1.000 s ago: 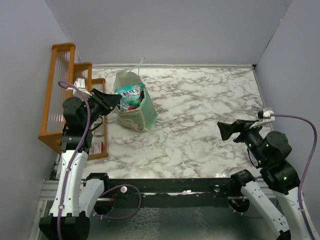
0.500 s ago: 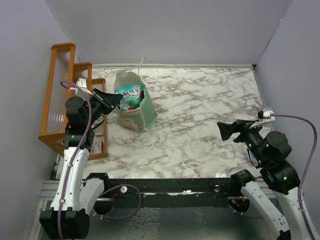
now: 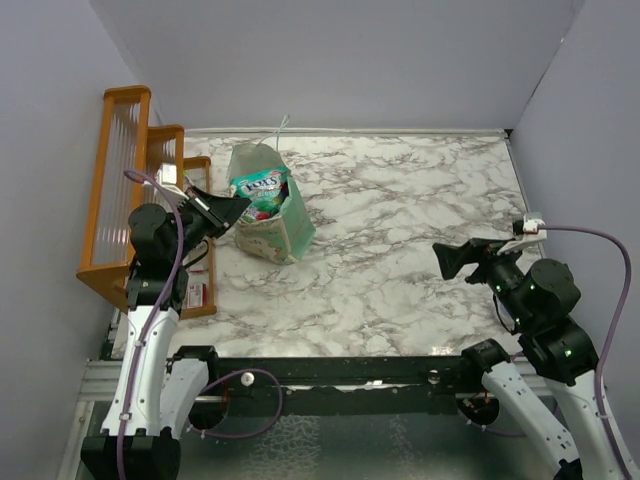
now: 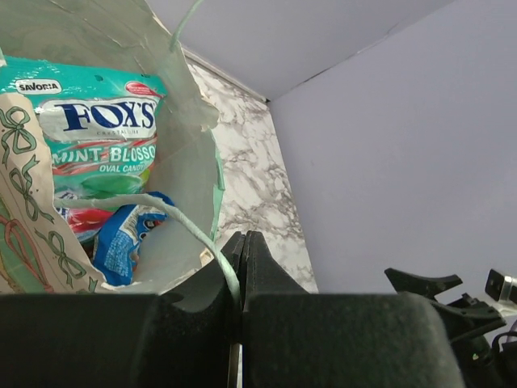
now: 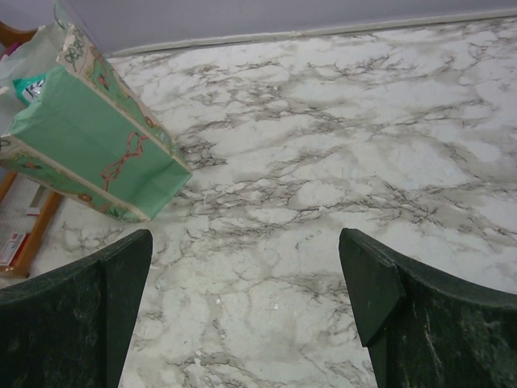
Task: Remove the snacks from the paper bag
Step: Adjust the paper bag at the center of the board.
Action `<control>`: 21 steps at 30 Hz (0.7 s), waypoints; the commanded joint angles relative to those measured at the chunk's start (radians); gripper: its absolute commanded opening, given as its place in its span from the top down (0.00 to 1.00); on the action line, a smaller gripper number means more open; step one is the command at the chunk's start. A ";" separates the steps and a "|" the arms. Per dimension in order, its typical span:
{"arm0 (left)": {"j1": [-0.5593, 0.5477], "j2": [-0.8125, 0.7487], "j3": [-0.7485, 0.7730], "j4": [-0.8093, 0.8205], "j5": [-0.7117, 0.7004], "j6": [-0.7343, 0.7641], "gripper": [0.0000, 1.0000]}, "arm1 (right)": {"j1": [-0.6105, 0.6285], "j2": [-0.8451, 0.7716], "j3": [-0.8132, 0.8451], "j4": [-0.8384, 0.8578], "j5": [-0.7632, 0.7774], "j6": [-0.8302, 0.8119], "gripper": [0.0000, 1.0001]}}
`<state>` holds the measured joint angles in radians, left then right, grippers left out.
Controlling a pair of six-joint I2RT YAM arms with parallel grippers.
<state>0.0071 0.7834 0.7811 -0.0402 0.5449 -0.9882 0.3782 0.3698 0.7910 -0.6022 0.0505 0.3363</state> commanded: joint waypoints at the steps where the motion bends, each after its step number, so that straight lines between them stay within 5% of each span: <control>1: 0.002 -0.081 -0.012 -0.074 0.042 0.040 1.00 | 0.005 0.045 0.003 0.038 -0.065 -0.023 0.01; 13: 0.002 -0.305 -0.084 -0.274 0.018 0.054 1.00 | 0.005 0.323 0.099 0.130 -0.371 -0.001 0.01; 21: 0.002 -0.442 -0.047 -0.494 -0.051 0.114 1.00 | 0.005 0.569 0.060 0.541 -0.722 0.202 0.01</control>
<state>0.0071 0.4114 0.6956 -0.4168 0.5198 -0.9062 0.3786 0.8276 0.8646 -0.3752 -0.4122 0.3916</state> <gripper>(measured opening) 0.010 0.994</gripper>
